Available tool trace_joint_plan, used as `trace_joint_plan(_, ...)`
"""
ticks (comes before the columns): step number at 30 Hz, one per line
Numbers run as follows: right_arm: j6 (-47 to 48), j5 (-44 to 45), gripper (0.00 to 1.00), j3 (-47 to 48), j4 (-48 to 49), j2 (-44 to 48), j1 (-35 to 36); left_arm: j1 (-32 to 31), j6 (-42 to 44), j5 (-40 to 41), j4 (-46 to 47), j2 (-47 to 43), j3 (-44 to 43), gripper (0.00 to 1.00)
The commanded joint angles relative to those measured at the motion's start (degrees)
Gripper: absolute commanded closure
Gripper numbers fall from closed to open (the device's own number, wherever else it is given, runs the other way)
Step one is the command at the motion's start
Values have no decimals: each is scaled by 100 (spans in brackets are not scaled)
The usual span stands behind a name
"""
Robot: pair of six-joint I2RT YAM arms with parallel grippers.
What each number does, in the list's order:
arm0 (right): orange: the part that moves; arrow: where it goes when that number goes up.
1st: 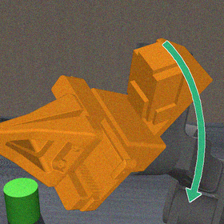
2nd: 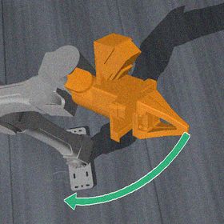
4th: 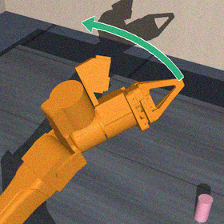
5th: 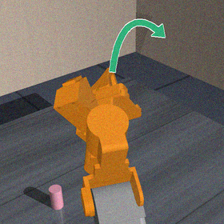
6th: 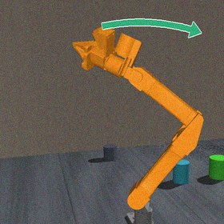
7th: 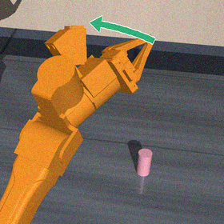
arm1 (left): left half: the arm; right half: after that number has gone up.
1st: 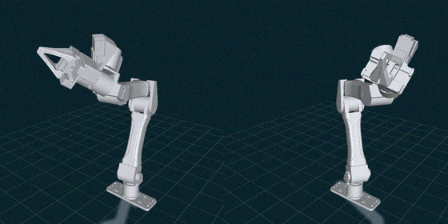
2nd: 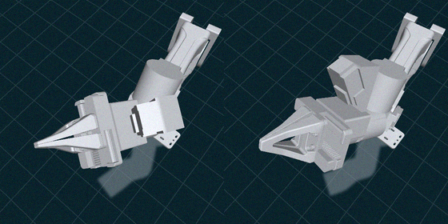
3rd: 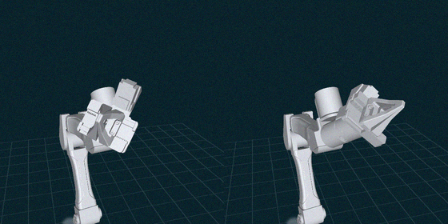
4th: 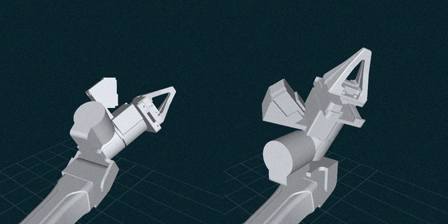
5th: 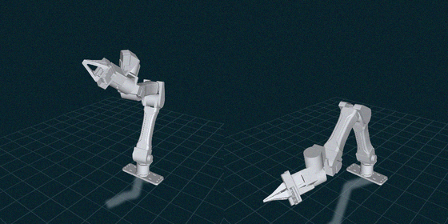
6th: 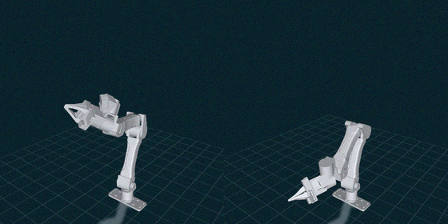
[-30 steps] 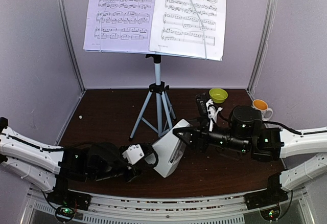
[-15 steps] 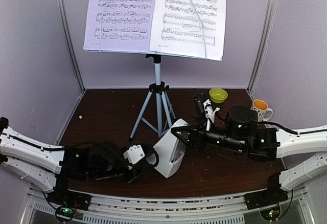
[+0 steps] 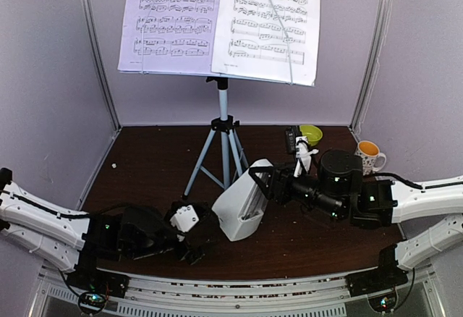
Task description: Set up the instrument practice props
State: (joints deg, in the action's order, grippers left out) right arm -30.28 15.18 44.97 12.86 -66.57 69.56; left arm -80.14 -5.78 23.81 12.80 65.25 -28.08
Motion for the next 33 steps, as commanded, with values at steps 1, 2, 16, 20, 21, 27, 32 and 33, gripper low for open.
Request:
trace_joint_plan(1,-476,466,100,309,598,34,128,-72,70,103,696,367,-237,4)
trace_joint_plan(2,-493,470,100,306,617,40,148,-72,58,150,788,414,-239,3)
trace_joint_plan(16,-858,1038,100,351,613,11,394,-72,39,-160,1028,871,-420,8)
trace_joint_plan(20,-963,1367,100,389,472,43,442,-72,45,-171,1022,884,-399,10)
trace_joint_plan(21,-973,1391,100,387,467,50,449,-72,38,-156,1015,884,-392,11)
trace_joint_plan(27,-1136,1436,100,372,492,33,479,-72,39,-68,979,858,-400,17)
trace_joint_plan(32,-1188,1435,100,373,513,-9,508,-68,40,-44,978,858,-400,22)
trace_joint_plan(33,-1195,1435,100,367,513,-14,508,-72,42,-37,979,851,-393,23)
